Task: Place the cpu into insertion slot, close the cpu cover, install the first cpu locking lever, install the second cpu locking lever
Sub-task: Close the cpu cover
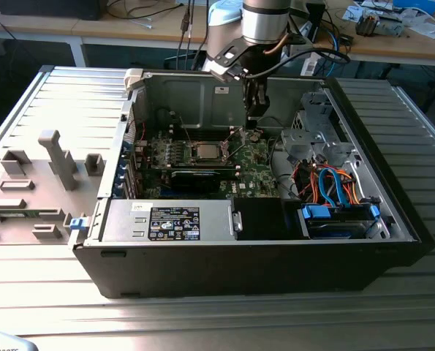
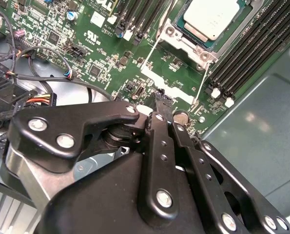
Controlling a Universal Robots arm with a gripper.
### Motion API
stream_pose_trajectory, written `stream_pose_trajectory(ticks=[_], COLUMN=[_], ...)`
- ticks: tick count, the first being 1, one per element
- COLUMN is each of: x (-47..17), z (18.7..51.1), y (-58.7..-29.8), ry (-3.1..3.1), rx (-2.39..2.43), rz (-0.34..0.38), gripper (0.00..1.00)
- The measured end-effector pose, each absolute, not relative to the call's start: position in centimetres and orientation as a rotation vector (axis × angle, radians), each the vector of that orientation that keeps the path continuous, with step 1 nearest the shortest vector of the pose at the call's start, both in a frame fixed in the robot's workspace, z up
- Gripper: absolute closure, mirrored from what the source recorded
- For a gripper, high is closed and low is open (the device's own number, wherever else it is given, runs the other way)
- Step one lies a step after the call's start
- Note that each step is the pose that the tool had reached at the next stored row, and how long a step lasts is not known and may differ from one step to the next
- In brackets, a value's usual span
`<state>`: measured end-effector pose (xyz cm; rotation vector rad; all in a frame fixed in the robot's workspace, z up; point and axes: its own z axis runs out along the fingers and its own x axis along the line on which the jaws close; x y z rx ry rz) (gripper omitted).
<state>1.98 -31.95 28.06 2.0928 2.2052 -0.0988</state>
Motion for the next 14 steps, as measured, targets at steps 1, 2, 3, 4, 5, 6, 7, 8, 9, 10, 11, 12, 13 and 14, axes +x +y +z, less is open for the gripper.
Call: stream_pose_trajectory(ticks=[1,2,3,4,5,6,7,8,9,10,11,12,13,14], x=[2.01,2.04,2.05,2.06,2.08,2.08,2.08,2.09,2.10,2.09,2.10,2.11,2.13,2.16], z=[28.06,28.05,28.04,28.03,28.02,28.01,27.99,27.97,27.95,27.91,27.86,27.82,27.72,27.51], y=[-31.94,-31.90,-31.87,-31.84,-31.80,-31.77,-31.71,-31.69,-31.65,-31.60,-31.56,-31.52,-31.47,-31.40], ry=[2.205,2.205,2.205,2.205,2.205,2.205,2.205,2.205,2.205,2.205,2.205,2.205,2.206,2.205], rx=[2.093,2.093,2.093,2.093,2.093,2.093,2.093,2.093,2.093,2.093,2.093,2.093,2.093,2.093], rz=[-0.099,-0.099,-0.099,-0.099,-0.099,-0.099,-0.099,-0.099,-0.099,-0.099,-0.099,-0.099,-0.099,-0.099], gripper=[0.89,0.89,0.89,0.89,0.89,0.89,0.89,0.89,0.89,0.89,0.89,0.89,0.89,0.89])
